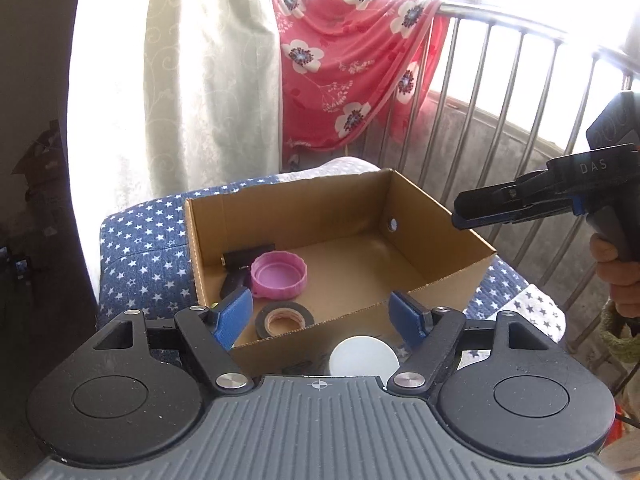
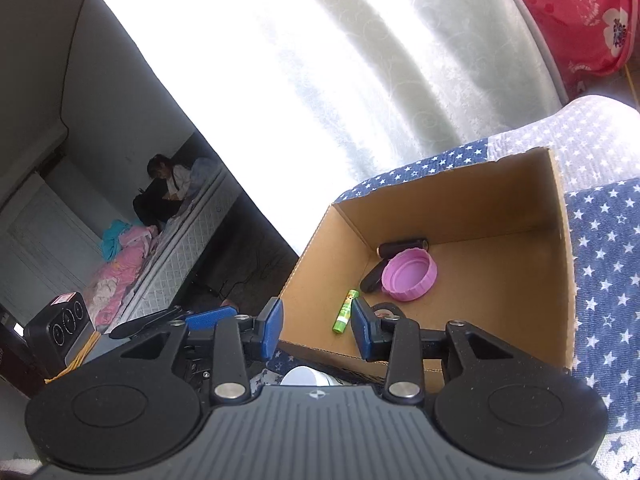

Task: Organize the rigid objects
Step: 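Withdraw the right gripper from the box toward the white plug charger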

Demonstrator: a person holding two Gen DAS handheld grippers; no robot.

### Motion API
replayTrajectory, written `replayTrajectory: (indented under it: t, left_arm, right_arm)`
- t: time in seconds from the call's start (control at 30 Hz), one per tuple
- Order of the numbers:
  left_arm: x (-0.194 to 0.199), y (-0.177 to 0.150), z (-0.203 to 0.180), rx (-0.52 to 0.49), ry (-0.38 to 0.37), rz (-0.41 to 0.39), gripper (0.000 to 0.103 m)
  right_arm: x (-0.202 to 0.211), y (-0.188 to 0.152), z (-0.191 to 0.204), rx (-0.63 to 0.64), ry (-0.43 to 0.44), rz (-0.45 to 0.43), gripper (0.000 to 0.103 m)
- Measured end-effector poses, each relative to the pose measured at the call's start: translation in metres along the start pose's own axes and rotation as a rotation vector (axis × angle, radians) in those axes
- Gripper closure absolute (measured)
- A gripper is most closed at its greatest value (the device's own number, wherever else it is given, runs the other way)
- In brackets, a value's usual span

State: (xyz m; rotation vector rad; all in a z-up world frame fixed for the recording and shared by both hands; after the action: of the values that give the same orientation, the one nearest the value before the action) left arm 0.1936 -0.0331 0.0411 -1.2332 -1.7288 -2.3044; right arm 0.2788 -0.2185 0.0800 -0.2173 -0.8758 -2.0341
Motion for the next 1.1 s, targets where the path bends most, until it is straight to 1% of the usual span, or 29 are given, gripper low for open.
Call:
replayTrajectory:
  t: [0.03, 0.1, 0.17, 0.2, 0.23, 0.27, 0.33, 0.4, 0.43, 0.5, 0.57, 0.6, 0.63, 0.7, 0.77, 0.8, 0.87, 0.97, 1.1]
  left_arm:
    - [0.004, -0.005, -0.003, 0.014, -0.002, -0.014, 0.024]
    - [0.008, -0.011, -0.006, 0.045, -0.007, -0.033, 0.021]
    - [0.012, -0.021, -0.011, 0.082, -0.005, -0.051, 0.016]
    - [0.012, -0.024, -0.014, 0.089, -0.002, -0.052, 0.014]
    - [0.013, -0.030, -0.018, 0.094, 0.006, -0.053, 0.010]
    - [0.014, -0.035, -0.023, 0.094, 0.017, -0.052, 0.006]
    - [0.014, -0.043, -0.032, 0.084, 0.039, -0.046, 0.001]
    - [0.013, -0.052, -0.044, 0.071, 0.069, -0.036, 0.000]
    - [0.012, -0.056, -0.048, 0.067, 0.080, -0.032, 0.000]
    - [0.010, -0.067, -0.059, 0.061, 0.089, -0.022, 0.000]
    - [0.007, -0.081, -0.072, 0.057, 0.060, -0.006, 0.000]
    - [0.006, -0.086, -0.076, 0.058, 0.046, 0.002, 0.000]
    - [0.005, -0.092, -0.081, 0.061, 0.034, 0.010, 0.000]
    - [0.004, -0.101, -0.088, 0.065, 0.027, 0.017, 0.000]
    - [0.003, -0.107, -0.092, 0.066, 0.043, 0.013, 0.000]
    - [0.003, -0.110, -0.092, 0.065, 0.051, 0.012, 0.000]
    - [0.000, -0.116, -0.095, 0.068, 0.056, 0.028, 0.000]
    - [-0.004, -0.124, -0.096, 0.081, 0.039, 0.055, 0.000]
    - [-0.007, -0.129, -0.101, 0.094, 0.012, 0.055, 0.000]
  right_arm:
    - [0.006, -0.005, -0.001, 0.014, -0.005, -0.031, 0.052]
    - [0.016, -0.018, -0.006, 0.046, -0.038, -0.098, 0.047]
    - [0.022, -0.032, -0.013, 0.077, -0.091, -0.163, 0.046]
    - [0.025, -0.038, -0.018, 0.083, -0.116, -0.192, 0.044]
    - [0.027, -0.045, -0.023, 0.083, -0.134, -0.217, 0.040]
    - [0.030, -0.050, -0.028, 0.078, -0.148, -0.244, 0.038]
    - [0.035, -0.060, -0.038, 0.054, -0.171, -0.290, 0.033]
    - [0.037, -0.070, -0.047, 0.024, -0.189, -0.315, 0.026]
    - [0.037, -0.075, -0.051, 0.013, -0.196, -0.319, 0.023]
    - [0.035, -0.085, -0.056, -0.004, -0.203, -0.311, 0.022]
    - [0.032, -0.095, -0.058, -0.012, -0.199, -0.303, 0.017]
    - [0.037, -0.103, -0.060, -0.016, -0.200, -0.299, 0.010]
    - [0.036, -0.108, -0.060, -0.010, -0.201, -0.298, 0.005]
    - [0.034, -0.116, -0.059, 0.009, -0.218, -0.292, 0.005]
    - [0.033, -0.124, -0.056, 0.040, -0.238, -0.295, 0.003]
    - [0.033, -0.127, -0.054, 0.055, -0.246, -0.301, 0.000]
    - [0.031, -0.132, -0.052, 0.076, -0.264, -0.313, 0.000]
    - [0.026, -0.137, -0.048, 0.120, -0.309, -0.313, 0.000]
    - [0.027, -0.140, -0.041, 0.184, -0.378, -0.320, 0.000]
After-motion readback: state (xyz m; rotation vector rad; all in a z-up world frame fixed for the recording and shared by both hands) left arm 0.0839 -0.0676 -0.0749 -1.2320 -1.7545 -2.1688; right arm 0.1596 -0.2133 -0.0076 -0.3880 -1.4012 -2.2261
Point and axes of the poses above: each gripper's, at about its wrist camera, not at the fingertips, and x roughly against the way its jaws point, z to its left, y to its top, the point moved 9 cm from there along -x, roughly the way its jaws point, and after that the axes turned 13 degrees about -x, right-handed, at the moved point
